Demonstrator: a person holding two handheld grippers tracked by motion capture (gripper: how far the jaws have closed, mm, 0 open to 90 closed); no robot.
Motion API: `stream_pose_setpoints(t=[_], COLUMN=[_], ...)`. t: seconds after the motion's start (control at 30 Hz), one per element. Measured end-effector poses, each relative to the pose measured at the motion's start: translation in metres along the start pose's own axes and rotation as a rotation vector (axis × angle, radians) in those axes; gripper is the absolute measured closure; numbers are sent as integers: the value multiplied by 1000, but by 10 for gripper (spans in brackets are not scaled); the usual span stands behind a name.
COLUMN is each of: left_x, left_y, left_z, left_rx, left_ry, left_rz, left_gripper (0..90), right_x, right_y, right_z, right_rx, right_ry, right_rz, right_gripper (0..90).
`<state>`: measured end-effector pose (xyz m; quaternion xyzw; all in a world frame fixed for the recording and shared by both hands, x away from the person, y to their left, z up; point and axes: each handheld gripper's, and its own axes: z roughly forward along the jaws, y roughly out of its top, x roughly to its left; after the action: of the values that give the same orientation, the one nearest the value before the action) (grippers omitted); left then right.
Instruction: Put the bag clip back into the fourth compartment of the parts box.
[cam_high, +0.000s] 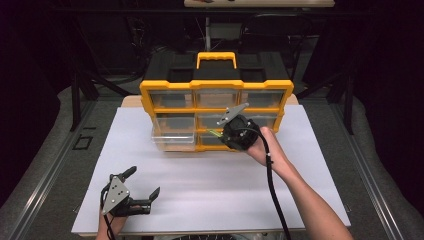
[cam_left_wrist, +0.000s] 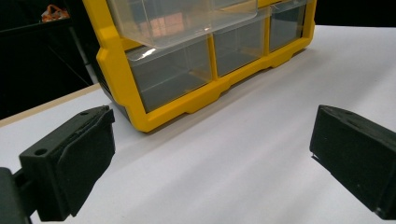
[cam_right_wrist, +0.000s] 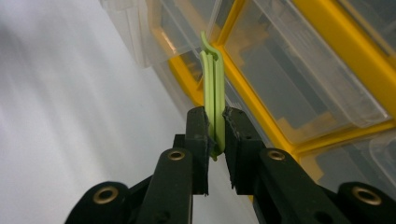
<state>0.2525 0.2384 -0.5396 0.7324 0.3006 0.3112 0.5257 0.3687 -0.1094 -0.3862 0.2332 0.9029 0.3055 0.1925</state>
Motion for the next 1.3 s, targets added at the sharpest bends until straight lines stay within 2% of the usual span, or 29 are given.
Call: stream_pose_setpoints(t=[0.67, 0.93, 1.3], left_x=[0, 0, 0], left_y=[0, 0, 0], left_z=[0, 0, 0], left_rx=[-1, 0, -1], left_ry=[-3, -5, -4], left_rz=[0, 3, 3], left_gripper=[4, 4, 4], right_x=[-8, -11, -12], right_y=[18, 28, 44], right_z=[0, -1, -2], right_rx=[-6, -5, 31], right_ry=[-13, -11, 7], right_rz=[-3, -29, -48], right_gripper=[807, 806, 807])
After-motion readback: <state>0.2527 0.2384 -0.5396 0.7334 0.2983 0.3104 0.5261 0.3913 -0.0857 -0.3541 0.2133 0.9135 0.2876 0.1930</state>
